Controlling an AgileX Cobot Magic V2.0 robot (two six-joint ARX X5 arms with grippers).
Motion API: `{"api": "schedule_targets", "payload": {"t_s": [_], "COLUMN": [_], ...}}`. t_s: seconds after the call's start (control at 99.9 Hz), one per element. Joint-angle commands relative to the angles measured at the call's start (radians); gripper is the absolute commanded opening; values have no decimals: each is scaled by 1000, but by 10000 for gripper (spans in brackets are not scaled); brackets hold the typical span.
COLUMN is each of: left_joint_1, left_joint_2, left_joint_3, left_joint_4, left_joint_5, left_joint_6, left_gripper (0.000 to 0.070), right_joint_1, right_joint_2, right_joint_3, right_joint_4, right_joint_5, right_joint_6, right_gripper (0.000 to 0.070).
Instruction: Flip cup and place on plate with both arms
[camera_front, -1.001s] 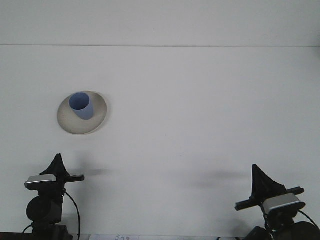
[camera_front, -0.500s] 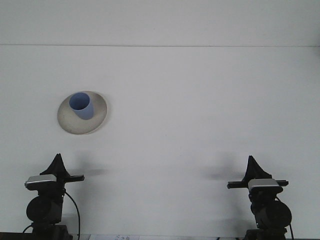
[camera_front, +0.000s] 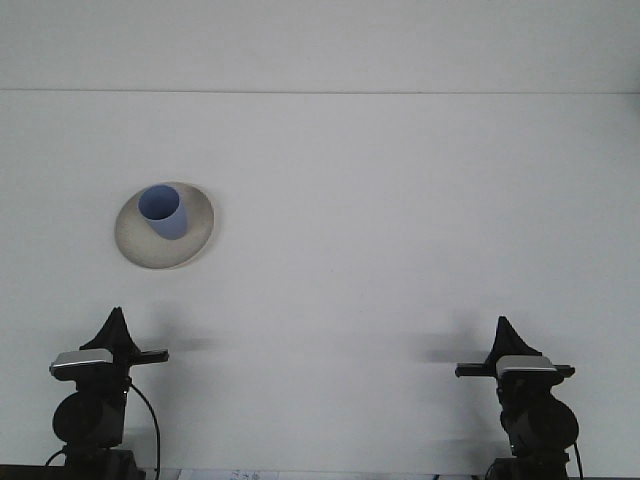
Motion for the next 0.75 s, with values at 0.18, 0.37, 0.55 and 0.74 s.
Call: {"api": "schedule_targets", "payload": {"t_s": [0.18,0.37,0.55,0.74], "left_joint_1": [2,2,2,2], "left_joint_2": [-1,-1,-1,-1], "left_joint_3": [-19,-19,-19,-19], "left_joint_4": [14,14,14,14], "left_joint_5": [-2,-2,-2,-2], "left_joint_6": [-5,-5,-5,-5], "left_gripper": [15,15,15,15], "right_joint_1": [0,0,0,0], "right_joint_2": [-5,-5,-5,-5], "right_joint_3": [-2,-2,-2,-2], "right_joint_4": [47,46,46,46], "right_joint_5": [-1,-1,-1,-2], "right_joint_6": [17,17,17,17], "right_gripper": [7,7,7,6]}}
